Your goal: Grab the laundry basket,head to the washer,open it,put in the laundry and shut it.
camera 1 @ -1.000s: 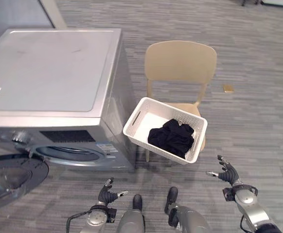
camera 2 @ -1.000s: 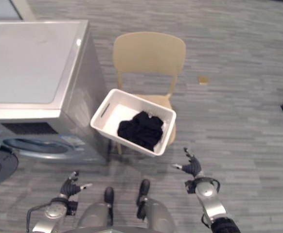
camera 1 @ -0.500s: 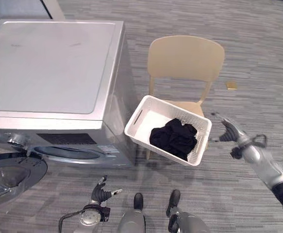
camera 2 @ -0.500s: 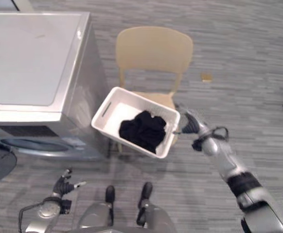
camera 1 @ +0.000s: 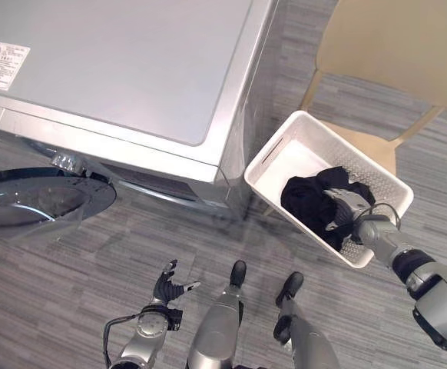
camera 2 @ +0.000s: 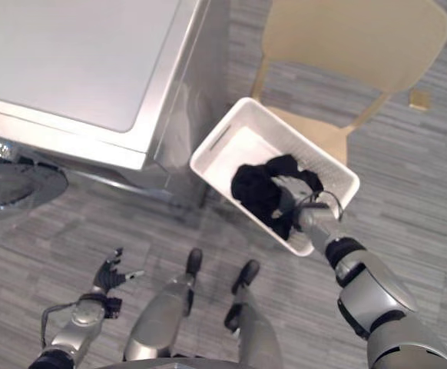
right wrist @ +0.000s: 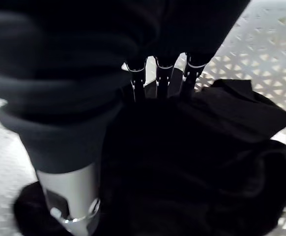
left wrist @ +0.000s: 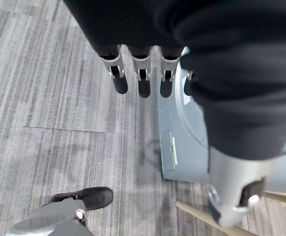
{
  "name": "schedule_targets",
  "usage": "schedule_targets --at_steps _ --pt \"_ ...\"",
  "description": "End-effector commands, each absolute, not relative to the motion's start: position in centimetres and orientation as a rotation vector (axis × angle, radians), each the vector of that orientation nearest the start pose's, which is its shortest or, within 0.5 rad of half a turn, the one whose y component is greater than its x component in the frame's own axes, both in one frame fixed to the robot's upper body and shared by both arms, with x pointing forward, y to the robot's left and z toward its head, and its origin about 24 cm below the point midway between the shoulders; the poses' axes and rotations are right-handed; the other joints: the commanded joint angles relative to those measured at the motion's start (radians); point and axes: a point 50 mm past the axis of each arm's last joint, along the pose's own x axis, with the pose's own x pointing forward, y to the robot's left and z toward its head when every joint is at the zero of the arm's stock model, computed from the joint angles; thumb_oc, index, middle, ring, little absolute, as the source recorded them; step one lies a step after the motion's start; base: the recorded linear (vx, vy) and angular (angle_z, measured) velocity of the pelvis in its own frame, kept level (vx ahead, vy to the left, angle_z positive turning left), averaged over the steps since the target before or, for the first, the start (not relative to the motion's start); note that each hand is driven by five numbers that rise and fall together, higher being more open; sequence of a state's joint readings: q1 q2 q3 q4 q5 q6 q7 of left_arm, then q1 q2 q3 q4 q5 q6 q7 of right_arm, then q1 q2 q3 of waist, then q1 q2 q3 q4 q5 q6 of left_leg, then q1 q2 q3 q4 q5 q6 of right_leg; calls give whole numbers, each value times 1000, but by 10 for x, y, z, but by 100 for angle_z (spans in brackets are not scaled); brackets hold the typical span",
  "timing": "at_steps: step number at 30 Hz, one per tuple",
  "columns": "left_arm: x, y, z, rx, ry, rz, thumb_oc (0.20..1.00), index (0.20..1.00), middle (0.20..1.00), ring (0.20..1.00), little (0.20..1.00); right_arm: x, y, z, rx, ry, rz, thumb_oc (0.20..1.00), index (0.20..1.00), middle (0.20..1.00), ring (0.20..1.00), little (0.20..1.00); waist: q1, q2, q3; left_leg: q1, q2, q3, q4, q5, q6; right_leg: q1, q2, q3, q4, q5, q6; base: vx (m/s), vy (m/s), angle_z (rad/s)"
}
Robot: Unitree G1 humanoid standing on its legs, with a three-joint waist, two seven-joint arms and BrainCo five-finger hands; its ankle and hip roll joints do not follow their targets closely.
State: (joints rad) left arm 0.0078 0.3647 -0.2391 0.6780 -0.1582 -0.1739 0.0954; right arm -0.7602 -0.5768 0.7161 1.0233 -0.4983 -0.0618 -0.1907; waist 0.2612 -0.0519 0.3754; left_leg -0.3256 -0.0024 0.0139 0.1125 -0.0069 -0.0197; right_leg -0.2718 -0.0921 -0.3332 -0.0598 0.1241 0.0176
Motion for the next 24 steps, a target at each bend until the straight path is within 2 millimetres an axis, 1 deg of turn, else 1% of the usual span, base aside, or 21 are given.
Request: schedule_targets --at_steps 1,3,4,5,6,8,9,11,15,17,18,20,21,24 --pt "211 223 -69 273 444 40 1000 1000 1000 1000 1000 370 -261 81 -1707 139 34 1000 1000 1000 1000 1000 9 35 16 -50 -25 -29 -60 68 -5 1 -26 28 137 -138 101 -61 6 6" --pt "216 215 -66 266 425 25 1000 1000 1000 1000 1000 371 -264 82 -1738 160 26 1000 1000 1000 1000 1000 11 42 30 -66 -28 -33 -62 76 -6 -16 -23 29 136 -133 103 -70 -5 4" --pt "222 209 -64 270 412 6 1000 1000 1000 1000 1000 372 -259 81 -1692 153 26 200 200 200 200 200 7 43 36 -73 -29 -37 -64 82 -7 -24 -21 30 131 -129 104 -77 -15 1" --pt "223 205 -64 267 410 -1 1000 1000 1000 1000 1000 373 -257 83 -1656 138 14 200 200 200 200 200 3 41 37 -72 -30 -37 -65 82 -6 -25 -21 32 129 -127 105 -72 -14 0" --pt "225 202 -64 263 404 -8 1000 1000 1000 1000 1000 375 -252 88 -1582 111 -12 200 200 200 200 200 -2 38 37 -68 -29 -36 -68 81 -6 -25 -20 36 126 -125 105 -46 5 0" --pt "227 200 -61 258 391 -11 1000 1000 1000 1000 1000 378 -244 98 -1462 49 -42 200 200 200 200 200 -8 34 36 -59 -29 -34 -73 80 -5 -19 -19 41 120 -121 106 -38 9 -6" --pt "228 199 -60 255 385 -14 1000 1000 1000 1000 1000 378 -241 100 -1396 29 -54 200 200 200 200 200 -12 33 35 -53 -29 -32 -77 80 -4 -14 -19 43 116 -119 106 -37 7 -11" --pt "228 200 -59 247 379 -8 1000 1000 1000 1000 1000 378 -231 108 -1184 -35 -90 200 200 200 200 200 -21 30 23 -31 -28 -30 -93 79 -4 4 -19 46 105 -117 107 -13 -2 -7" --pt "223 203 -60 230 390 -2 1000 1000 1000 1000 1000 373 -220 115 -896 -119 -126 200 200 200 200 200 -32 28 -6 11 -28 -29 -109 72 -1 43 -23 41 94 -119 110 0 0 0" --pt "220 207 -62 226 405 10 1000 1000 1000 1000 1000 368 -214 118 -759 -161 -127 200 200 200 200 200 -39 26 -21 36 -28 -26 -114 64 0 65 -25 39 90 -120 113 51 9 3" --pt "216 212 -64 226 420 23 1000 1000 1000 1000 1000 361 -206 117 -664 -199 -101 200 200 200 200 200 -45 24 -38 60 -28 -22 -111 53 3 89 -28 38 87 -123 114 77 21 0" --pt "212 220 -65 229 435 44 1000 1000 1000 1000 1000 351 -200 117 -570 -233 -76 200 200 200 200 200 -55 17 -62 87 -28 -17 -108 39 6 114 -32 39 83 -123 116 73 26 0" --pt "208 224 -66 229 447 53 1000 1000 1000 1000 1000 346 -193 117 -514 -250 -44 200 200 200 200 200 -59 13 -73 108 -26 -10 -105 27 8 134 -32 42 84 -127 117 92 26 1" --pt "195 236 -70 229 486 83 1000 1000 1000 1000 1000 327 -184 110 -384 -272 22 200 200 200 200 200 -70 2 -111 159 -24 2 -94 0 16 182 -34 51 82 -135 119 107 33 -13"
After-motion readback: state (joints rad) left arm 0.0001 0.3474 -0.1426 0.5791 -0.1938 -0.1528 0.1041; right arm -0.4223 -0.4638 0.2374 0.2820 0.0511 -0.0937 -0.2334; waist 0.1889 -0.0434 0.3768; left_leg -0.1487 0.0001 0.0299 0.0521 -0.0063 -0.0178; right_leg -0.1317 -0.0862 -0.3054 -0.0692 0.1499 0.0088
